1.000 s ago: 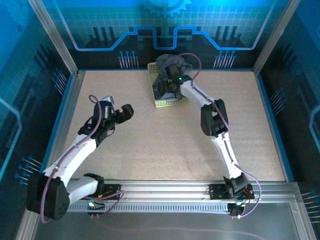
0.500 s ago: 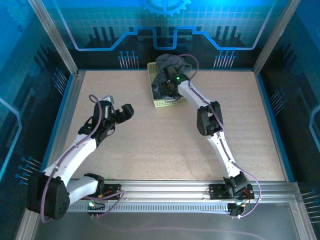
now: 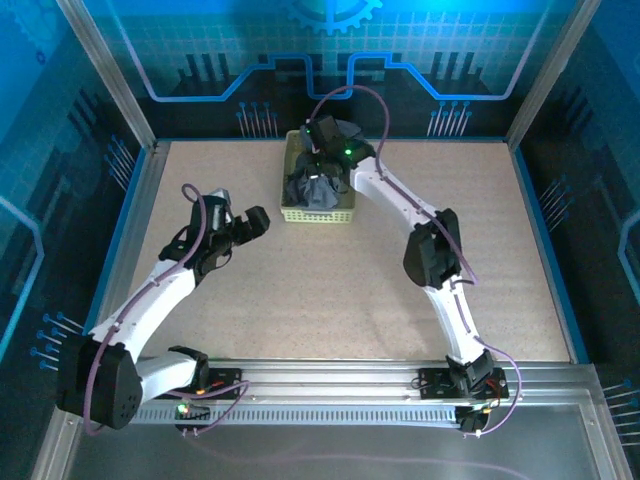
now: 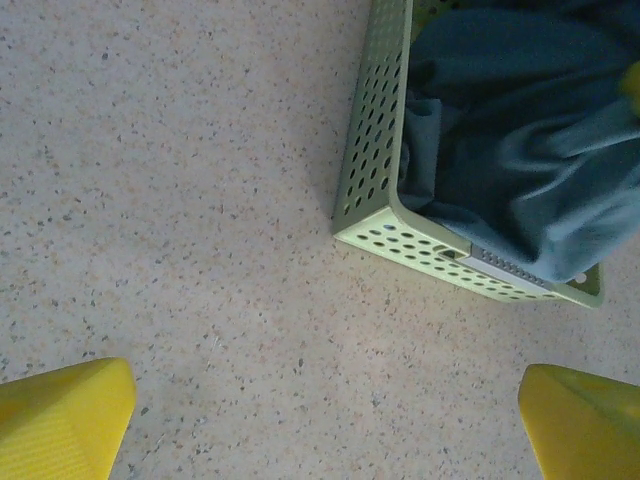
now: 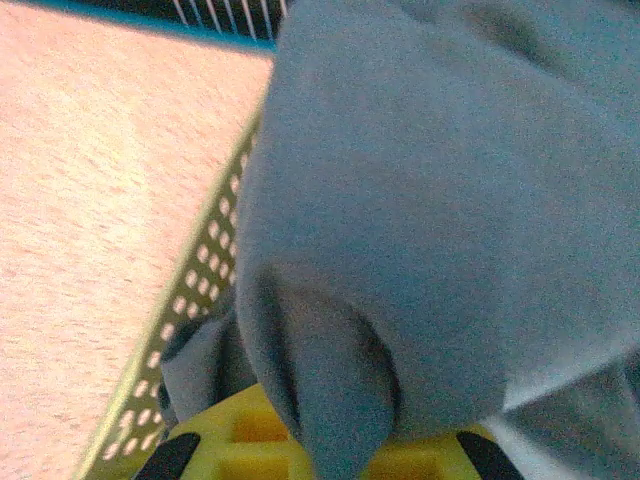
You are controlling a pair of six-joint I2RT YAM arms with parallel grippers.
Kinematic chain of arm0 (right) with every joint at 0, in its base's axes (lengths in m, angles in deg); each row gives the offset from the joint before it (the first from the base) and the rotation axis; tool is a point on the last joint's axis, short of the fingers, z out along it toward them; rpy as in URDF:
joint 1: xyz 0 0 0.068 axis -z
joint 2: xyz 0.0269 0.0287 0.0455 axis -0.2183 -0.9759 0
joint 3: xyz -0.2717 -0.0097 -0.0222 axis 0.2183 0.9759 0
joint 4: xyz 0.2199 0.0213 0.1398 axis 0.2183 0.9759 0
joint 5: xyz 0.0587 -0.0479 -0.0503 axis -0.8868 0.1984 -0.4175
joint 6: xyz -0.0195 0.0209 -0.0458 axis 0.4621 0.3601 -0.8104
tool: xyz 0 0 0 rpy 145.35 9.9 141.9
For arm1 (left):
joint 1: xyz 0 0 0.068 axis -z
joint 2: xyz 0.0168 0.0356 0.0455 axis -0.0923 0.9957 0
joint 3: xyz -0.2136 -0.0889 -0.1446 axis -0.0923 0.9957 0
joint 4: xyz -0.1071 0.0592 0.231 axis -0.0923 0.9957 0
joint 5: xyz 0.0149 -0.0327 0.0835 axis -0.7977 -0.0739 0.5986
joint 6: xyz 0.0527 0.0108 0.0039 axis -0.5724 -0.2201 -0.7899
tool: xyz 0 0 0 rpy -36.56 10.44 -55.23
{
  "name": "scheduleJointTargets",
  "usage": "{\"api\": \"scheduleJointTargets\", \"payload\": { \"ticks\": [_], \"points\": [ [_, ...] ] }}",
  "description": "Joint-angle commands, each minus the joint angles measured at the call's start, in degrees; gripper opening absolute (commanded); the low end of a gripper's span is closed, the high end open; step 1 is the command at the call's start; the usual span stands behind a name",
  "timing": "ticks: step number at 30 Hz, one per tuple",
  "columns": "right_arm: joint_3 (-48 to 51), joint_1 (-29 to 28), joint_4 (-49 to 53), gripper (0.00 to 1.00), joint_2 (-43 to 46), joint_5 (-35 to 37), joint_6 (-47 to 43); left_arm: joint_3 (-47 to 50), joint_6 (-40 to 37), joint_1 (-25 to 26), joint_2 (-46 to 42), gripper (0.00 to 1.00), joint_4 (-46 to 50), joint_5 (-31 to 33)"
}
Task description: Fold the inside-out t-shirt
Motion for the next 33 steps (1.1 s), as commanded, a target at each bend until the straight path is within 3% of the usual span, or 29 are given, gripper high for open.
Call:
{"api": "scheduleJointTargets", "payload": {
  "ticks": [1, 9, 16, 19, 24, 29, 33],
  "points": [
    [0.64, 0.09, -5.01, 0.00, 7.21, 4.29, -2.20, -2.25, -0.36, 0.44, 0.12, 0.99, 2.23, -2.05],
    [-11.19, 0.01, -2.04, 0.00, 13.25, 2.84, -6.70, -2.30, -0.28, 0.62, -1.09, 0.99, 2.61, -3.35],
    [-11.47, 0.20, 0.80, 0.00, 22.94, 6.75, -9.00, -3.89, -1.18, 1.82, -0.87, 0.99, 3.97, -4.40],
    [-5.11, 1.50, 0.76, 0.00, 29.57, 10.41, -9.47, -7.19, -2.65, 4.59, 0.13, 0.99, 6.89, -2.65],
    [12.37, 9.29, 0.18, 0.00, 43.12, 10.75, -5.73, -13.35, -3.41, 10.79, 1.60, 0.99, 10.31, 0.80],
    [35.19, 20.83, -3.21, 0.00, 55.92, 1.59, 0.41, -22.27, -2.70, 18.65, 8.60, 0.99, 11.68, 1.72],
    [51.39, 25.77, -6.44, 0.00, 61.78, -4.20, 3.32, -29.80, -0.87, 24.01, 17.62, 0.99, 8.77, -0.61]
  ]
}}
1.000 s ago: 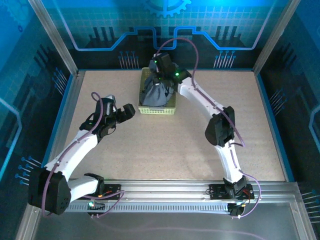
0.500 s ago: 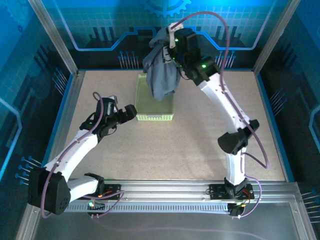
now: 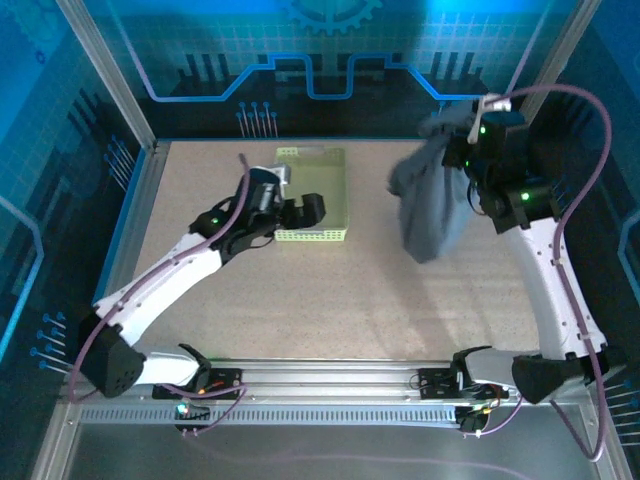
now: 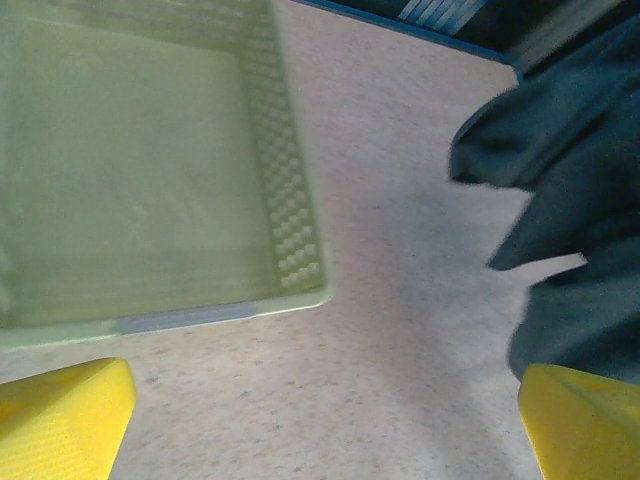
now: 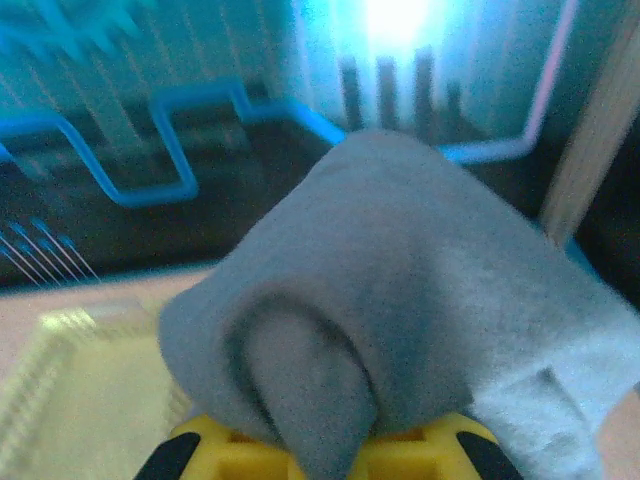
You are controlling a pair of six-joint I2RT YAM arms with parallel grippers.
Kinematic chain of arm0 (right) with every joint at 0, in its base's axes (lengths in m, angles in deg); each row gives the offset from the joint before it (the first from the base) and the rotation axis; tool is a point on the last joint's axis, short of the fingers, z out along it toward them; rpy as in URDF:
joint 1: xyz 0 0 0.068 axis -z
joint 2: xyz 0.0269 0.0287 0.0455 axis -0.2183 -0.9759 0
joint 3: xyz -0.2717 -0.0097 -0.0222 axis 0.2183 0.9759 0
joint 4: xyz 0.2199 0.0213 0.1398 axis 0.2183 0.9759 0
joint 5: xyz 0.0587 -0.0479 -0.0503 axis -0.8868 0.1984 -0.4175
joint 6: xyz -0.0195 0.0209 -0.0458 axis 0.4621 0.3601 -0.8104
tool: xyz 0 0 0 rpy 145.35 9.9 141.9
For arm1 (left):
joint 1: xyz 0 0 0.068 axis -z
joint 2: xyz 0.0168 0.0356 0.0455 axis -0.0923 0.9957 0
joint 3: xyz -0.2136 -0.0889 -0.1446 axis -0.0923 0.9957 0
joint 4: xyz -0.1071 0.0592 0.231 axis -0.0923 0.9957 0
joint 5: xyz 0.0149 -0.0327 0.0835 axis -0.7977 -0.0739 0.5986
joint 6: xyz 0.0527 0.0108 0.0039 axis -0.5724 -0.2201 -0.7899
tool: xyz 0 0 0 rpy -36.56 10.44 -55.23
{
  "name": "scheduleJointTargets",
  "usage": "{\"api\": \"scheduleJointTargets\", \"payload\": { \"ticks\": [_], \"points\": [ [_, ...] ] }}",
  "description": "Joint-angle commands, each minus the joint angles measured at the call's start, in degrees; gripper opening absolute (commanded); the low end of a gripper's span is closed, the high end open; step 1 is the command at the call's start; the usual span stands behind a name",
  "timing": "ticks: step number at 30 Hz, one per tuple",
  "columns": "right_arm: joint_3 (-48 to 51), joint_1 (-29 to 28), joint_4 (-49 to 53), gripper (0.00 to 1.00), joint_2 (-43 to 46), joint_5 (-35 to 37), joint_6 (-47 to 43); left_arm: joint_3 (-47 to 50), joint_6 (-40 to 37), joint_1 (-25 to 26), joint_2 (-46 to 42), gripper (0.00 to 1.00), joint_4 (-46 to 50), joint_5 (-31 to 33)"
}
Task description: Fold the inside-out t-shirt
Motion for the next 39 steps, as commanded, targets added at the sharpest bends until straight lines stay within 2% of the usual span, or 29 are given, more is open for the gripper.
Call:
{"api": "scheduleJointTargets", "payload": {
  "ticks": [1, 6, 11, 20, 25, 32, 39],
  "points": [
    [10.83, 2.43, -5.60, 0.00, 3.42, -7.35, 4.61, -6.29, 1.50, 3.64, 7.40, 0.99, -1.42, -1.81],
    [28.22, 3.19, -11.61, 0.00, 6.44, -9.67, 8.30, -18.80, 5.01, 6.27, 23.24, 0.99, -3.01, -3.45],
    [39.74, 3.30, -17.83, 0.00, 6.74, -13.08, 13.22, -32.96, 8.89, 6.43, 38.42, 0.99, 0.50, 1.00],
    [48.65, 2.93, -23.18, 0.00, 6.41, -15.71, 17.90, -53.00, 10.90, 6.77, 55.72, 0.99, 7.97, 5.56],
    [49.84, 2.62, -23.52, 0.00, 6.79, -15.89, 18.10, -61.10, 12.11, 6.64, 61.80, 0.99, 13.86, 11.98],
    [51.23, 1.54, -23.80, 0.00, 7.56, -15.98, 18.73, -68.67, 14.06, 6.04, 68.01, 0.99, 16.82, 20.49],
    [52.85, -1.30, -23.97, 0.00, 8.51, -14.71, 19.26, -66.11, 15.04, 2.90, 67.01, 0.99, 16.76, 26.51]
  ]
}}
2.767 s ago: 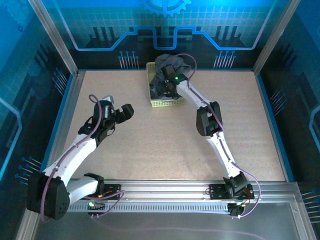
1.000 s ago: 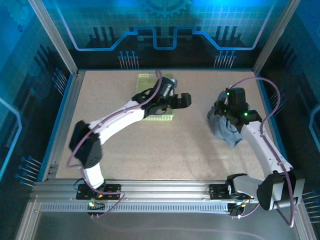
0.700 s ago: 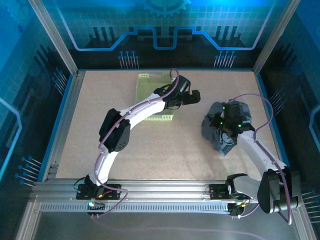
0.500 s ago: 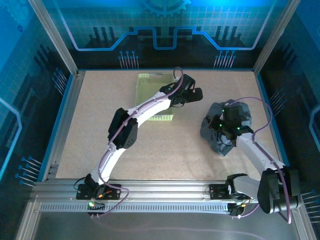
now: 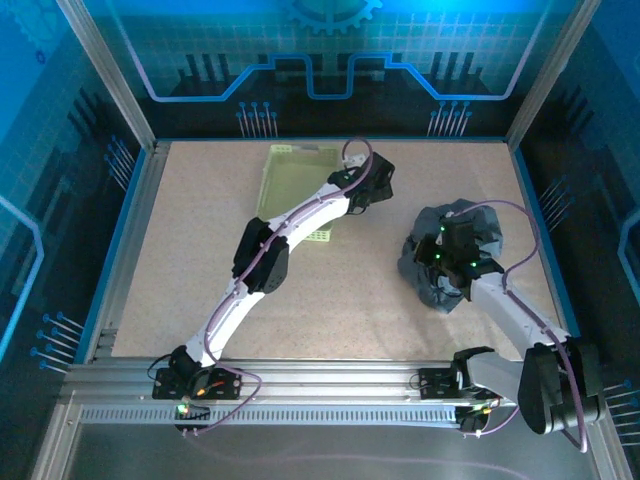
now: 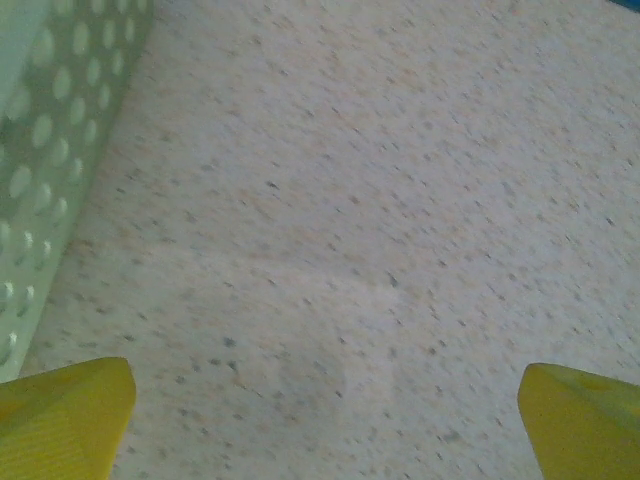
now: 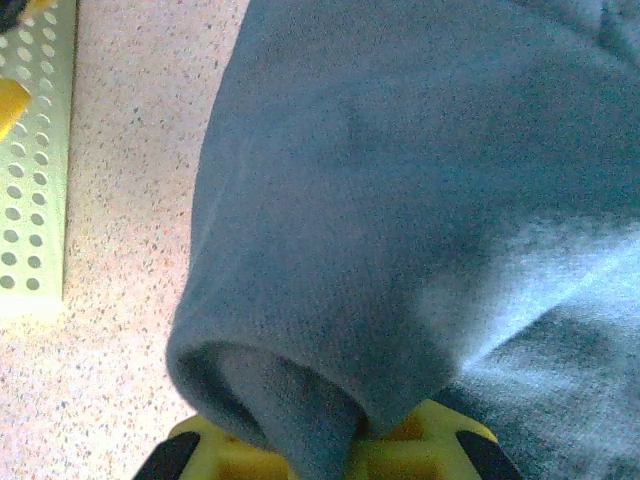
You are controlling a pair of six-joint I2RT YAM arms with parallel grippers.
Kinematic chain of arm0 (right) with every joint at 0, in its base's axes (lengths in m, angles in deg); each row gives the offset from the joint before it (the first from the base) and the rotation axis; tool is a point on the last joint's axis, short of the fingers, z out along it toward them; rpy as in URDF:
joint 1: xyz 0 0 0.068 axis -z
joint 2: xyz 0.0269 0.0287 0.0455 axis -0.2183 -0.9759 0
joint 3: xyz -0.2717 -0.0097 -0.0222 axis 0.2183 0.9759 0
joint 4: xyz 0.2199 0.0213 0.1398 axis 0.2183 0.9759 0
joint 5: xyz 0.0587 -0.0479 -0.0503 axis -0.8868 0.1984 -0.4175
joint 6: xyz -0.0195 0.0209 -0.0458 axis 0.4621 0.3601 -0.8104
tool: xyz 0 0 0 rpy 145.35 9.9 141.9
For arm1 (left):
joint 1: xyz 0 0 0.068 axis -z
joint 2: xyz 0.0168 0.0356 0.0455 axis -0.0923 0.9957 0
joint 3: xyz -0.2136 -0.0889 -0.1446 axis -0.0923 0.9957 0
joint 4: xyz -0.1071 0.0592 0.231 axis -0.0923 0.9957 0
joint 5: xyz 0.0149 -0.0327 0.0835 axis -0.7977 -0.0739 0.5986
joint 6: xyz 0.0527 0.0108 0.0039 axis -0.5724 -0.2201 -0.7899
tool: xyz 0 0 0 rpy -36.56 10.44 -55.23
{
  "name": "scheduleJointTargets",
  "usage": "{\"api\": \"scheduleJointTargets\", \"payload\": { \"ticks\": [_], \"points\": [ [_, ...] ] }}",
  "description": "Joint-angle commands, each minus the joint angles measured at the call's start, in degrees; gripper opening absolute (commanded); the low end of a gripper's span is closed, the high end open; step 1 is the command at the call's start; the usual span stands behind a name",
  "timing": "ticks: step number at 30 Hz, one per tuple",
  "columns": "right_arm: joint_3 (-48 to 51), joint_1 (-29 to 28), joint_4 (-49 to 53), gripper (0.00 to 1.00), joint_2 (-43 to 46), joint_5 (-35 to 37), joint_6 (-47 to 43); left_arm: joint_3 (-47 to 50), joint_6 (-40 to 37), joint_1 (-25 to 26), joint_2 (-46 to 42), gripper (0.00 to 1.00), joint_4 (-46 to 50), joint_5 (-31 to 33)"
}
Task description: Fold the inside-out t-shirt
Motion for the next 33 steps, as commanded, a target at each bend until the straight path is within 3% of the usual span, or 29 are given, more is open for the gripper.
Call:
{"api": "scheduleJointTargets", "payload": {
  "ticks": [1, 7, 21, 33],
  "points": [
    [1.08, -1.63, -0.83, 0.00, 1.04, 0.90, 1.09, 0.90, 1.28, -2.70, -0.82, 0.99, 1.16, 5.87],
    [1.13, -3.77, -0.08, 0.00, 1.86, 2.16, 1.28, 3.61, 1.20, -7.11, -2.23, 0.99, 0.78, 7.68],
    [0.66, -5.50, 3.45, 0.00, 5.46, 4.20, 1.08, 23.55, 1.98, -22.46, -12.96, 0.99, -7.44, 6.97],
    [-1.37, -7.71, 7.46, 0.00, 8.10, 5.91, 0.71, 24.16, -0.34, -34.22, -12.15, 0.99, -10.27, 2.27]
  ]
}}
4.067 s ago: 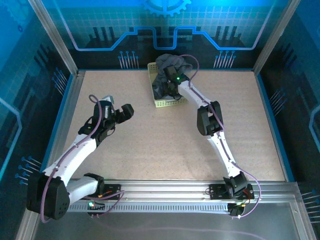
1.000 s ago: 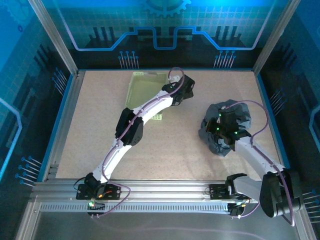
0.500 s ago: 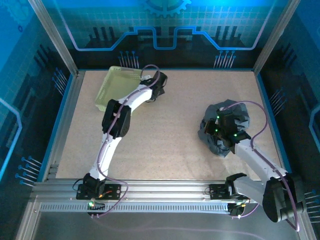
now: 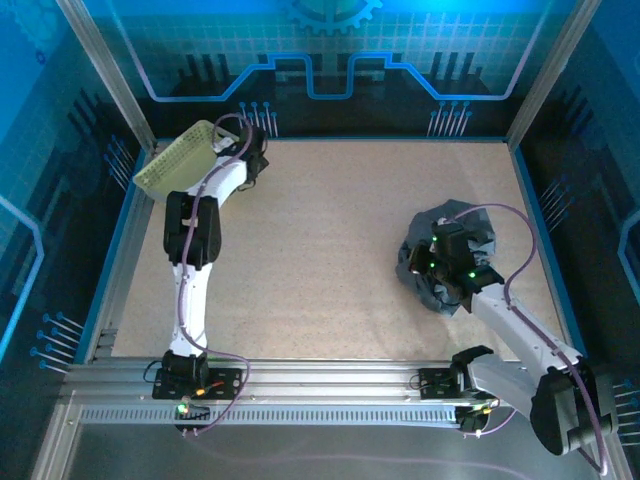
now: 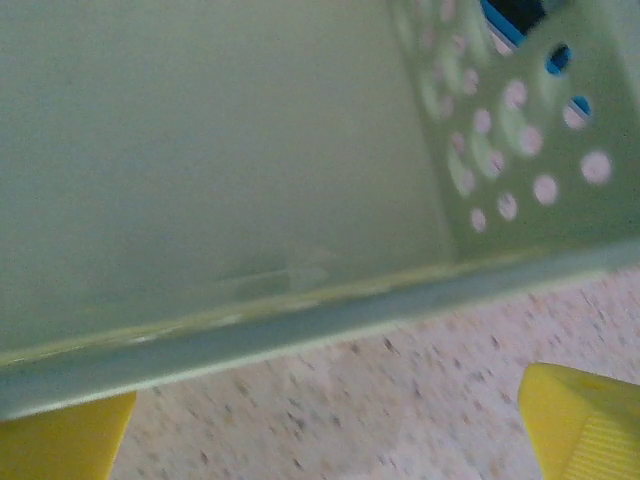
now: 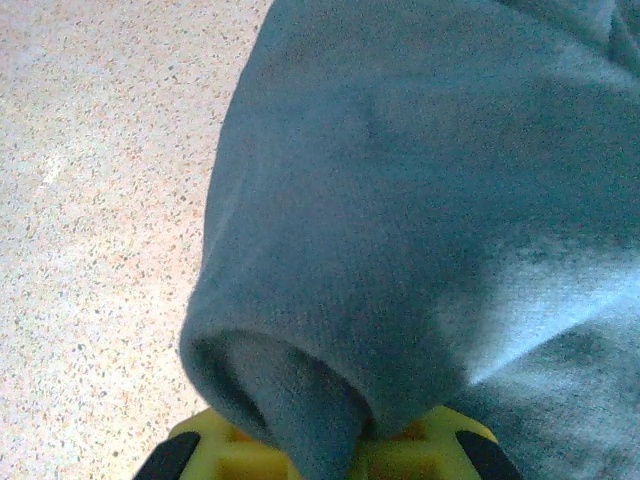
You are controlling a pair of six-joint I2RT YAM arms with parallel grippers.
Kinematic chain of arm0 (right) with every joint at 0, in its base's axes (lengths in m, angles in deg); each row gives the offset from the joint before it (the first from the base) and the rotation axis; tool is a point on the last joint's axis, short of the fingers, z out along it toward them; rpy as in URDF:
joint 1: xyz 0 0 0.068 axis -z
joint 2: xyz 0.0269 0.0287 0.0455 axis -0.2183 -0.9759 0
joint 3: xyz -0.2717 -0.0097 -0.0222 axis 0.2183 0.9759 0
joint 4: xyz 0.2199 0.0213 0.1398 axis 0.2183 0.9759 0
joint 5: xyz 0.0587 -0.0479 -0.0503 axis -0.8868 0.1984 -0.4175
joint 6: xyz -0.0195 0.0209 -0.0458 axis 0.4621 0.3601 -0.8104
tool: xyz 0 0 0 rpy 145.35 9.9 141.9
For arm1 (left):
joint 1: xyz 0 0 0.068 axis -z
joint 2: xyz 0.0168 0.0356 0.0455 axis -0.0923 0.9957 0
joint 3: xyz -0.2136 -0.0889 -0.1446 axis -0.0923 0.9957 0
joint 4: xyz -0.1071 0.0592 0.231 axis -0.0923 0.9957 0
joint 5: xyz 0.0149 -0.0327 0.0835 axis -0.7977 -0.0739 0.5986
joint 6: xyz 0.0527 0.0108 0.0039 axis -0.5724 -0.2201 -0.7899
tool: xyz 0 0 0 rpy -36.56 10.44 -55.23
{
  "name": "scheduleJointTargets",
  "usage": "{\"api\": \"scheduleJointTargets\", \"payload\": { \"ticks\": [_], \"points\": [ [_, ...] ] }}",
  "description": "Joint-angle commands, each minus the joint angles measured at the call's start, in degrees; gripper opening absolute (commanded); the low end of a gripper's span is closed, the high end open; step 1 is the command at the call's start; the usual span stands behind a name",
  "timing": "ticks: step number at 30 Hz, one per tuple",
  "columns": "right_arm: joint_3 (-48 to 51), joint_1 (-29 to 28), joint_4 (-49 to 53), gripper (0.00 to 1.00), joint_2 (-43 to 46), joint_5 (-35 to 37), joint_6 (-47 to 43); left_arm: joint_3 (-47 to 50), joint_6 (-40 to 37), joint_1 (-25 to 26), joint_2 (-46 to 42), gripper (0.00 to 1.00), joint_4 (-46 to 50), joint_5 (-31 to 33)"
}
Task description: Fold the inside-out t-shirt
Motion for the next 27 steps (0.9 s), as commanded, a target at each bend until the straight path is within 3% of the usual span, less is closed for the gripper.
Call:
{"api": "scheduleJointTargets", "payload": {
  "ticks": [1, 7, 13, 17, 21, 23, 27],
  "points": [
    [-2.07, -1.32, 2.06, 0.00, 1.75, 1.50, 0.11, -0.50, -2.86, -1.60, -1.23, 0.99, -1.88, -2.62],
    [-4.62, -4.78, 2.50, 0.00, 0.16, 2.57, -2.09, 4.06, -8.15, -1.03, -9.59, 0.99, -3.32, -11.03],
    [-19.72, -17.55, 4.94, 0.00, -10.23, 7.08, -7.19, 16.87, -10.14, -0.75, -25.21, 0.99, 0.46, -20.15],
    [-28.04, -26.26, 5.33, 0.02, -19.78, 11.45, -7.60, 31.24, -9.57, -0.77, -38.67, 0.99, 0.55, -20.71],
    [-32.13, -31.86, 5.06, 0.34, -27.39, 10.21, -6.81, 41.90, -10.44, -0.59, -48.54, 0.99, -0.16, -22.93],
    [-33.09, -33.58, 6.23, 0.57, -28.52, 11.56, -6.94, 44.56, -11.77, 0.02, -51.08, 0.99, 0.76, -23.99],
    [-30.72, -33.44, 8.99, 0.76, -24.02, 14.29, -7.39, 44.97, -15.51, 4.36, -51.71, 0.99, 4.01, -25.58]
  ]
}}
